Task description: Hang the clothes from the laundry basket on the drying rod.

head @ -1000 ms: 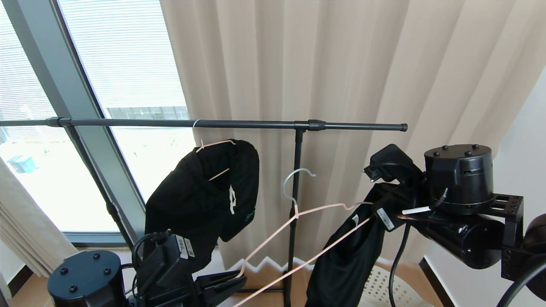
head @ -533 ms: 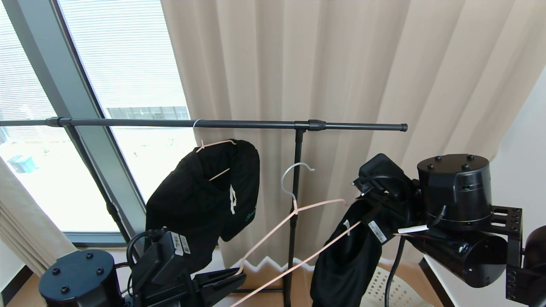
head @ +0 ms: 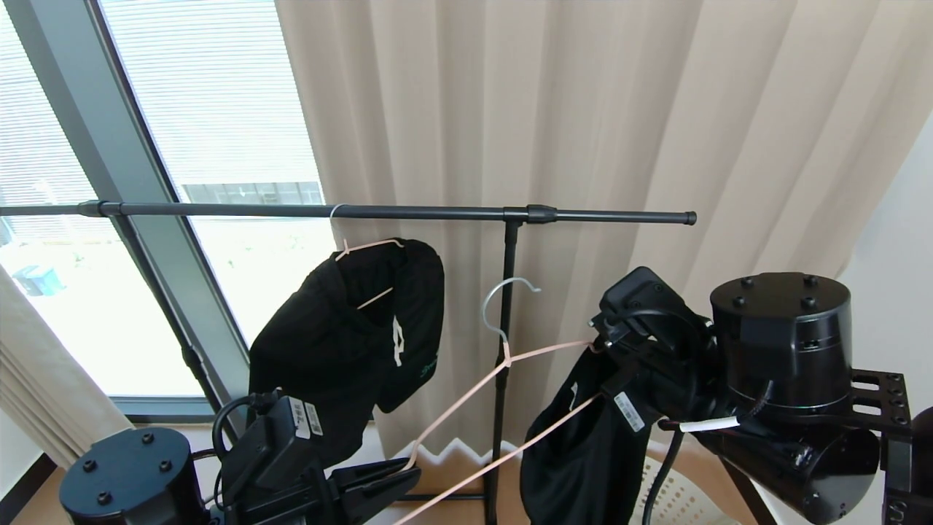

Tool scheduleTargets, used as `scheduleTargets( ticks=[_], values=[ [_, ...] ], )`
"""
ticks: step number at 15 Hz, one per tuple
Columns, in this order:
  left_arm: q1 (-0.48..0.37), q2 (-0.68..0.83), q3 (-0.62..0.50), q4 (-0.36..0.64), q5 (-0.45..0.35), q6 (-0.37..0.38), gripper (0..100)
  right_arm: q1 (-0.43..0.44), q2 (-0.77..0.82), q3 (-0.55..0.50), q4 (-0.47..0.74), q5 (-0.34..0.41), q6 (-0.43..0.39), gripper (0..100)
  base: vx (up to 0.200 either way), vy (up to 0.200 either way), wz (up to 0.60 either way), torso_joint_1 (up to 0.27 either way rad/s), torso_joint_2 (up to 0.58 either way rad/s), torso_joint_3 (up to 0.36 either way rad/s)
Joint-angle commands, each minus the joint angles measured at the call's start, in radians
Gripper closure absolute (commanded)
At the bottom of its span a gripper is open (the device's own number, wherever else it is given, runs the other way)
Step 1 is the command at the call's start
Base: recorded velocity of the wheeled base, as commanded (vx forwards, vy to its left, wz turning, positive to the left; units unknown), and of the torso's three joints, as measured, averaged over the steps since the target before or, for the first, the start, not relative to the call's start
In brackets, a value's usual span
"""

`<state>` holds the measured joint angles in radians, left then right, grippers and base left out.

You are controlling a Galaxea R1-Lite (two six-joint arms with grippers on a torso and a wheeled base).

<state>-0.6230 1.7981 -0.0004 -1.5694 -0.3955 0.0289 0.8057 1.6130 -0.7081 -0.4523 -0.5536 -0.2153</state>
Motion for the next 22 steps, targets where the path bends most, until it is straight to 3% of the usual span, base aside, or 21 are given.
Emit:
scheduleTargets(
  ticks=[1,5,22],
  values=[
    [0.0,-0.003,0.0,-0.001,0.0,0.0,100,0.033,-0.007,-0.004,0.0,0.0,0.005,100,0.0,0.0,0.0,0.0,0.0,0.0],
    [0.002,-0.003,0.0,-0.001,0.0,0.0,100,0.072,-0.035,0.001,-0.002,0.003,0.007,100,0.0,0.0,0.0,0.0,0.0,0.0],
    [-0.001,-0.002,0.0,-0.001,0.0,0.0,100,0.23,-0.03,-0.033,0.0,0.0,0.145,100,0.0,0.0,0.0,0.0,0.0,0.0]
  ],
)
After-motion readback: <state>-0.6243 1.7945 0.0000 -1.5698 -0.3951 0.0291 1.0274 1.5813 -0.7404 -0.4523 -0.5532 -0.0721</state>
